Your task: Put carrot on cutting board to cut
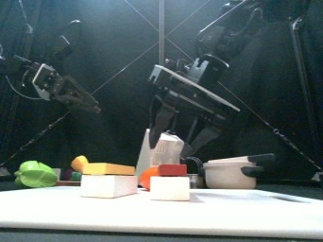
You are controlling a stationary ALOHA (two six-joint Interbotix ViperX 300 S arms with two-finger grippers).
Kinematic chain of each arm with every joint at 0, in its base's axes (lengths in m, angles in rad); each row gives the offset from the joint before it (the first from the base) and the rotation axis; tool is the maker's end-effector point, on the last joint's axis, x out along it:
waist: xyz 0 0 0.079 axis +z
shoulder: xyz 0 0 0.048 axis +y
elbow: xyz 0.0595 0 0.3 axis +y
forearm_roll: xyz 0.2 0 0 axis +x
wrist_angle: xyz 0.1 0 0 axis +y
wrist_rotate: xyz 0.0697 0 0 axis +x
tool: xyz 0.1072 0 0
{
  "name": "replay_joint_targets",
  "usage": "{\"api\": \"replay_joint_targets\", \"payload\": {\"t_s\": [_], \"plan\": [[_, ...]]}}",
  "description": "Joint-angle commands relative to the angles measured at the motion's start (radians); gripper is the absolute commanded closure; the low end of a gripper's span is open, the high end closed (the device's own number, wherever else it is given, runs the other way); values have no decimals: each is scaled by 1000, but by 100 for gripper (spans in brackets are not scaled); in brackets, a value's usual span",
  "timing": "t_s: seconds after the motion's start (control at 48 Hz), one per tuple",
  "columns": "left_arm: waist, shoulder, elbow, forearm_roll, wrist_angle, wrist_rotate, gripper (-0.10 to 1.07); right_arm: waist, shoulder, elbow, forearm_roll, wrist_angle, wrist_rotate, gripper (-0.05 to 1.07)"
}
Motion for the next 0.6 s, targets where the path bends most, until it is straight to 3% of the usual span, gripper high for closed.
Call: {"api": "replay_joint_targets", "payload": {"t_s": [0.0,0.208,0.417,0.583], "plan": [[-2,2,-15,-2,-3,0,-3,2,-81,8,-9,3,-3,8],[-2,0,-15,-2,-3,0,-3,-3,-192,63,0,32,-97,8],[-2,2,-14,-2,-3,2,-3,-20,-305,126,107,187,-296,8],[-2,2,-14,-2,-3,2,-3,-66,-374,199,225,236,-469,8]]}}
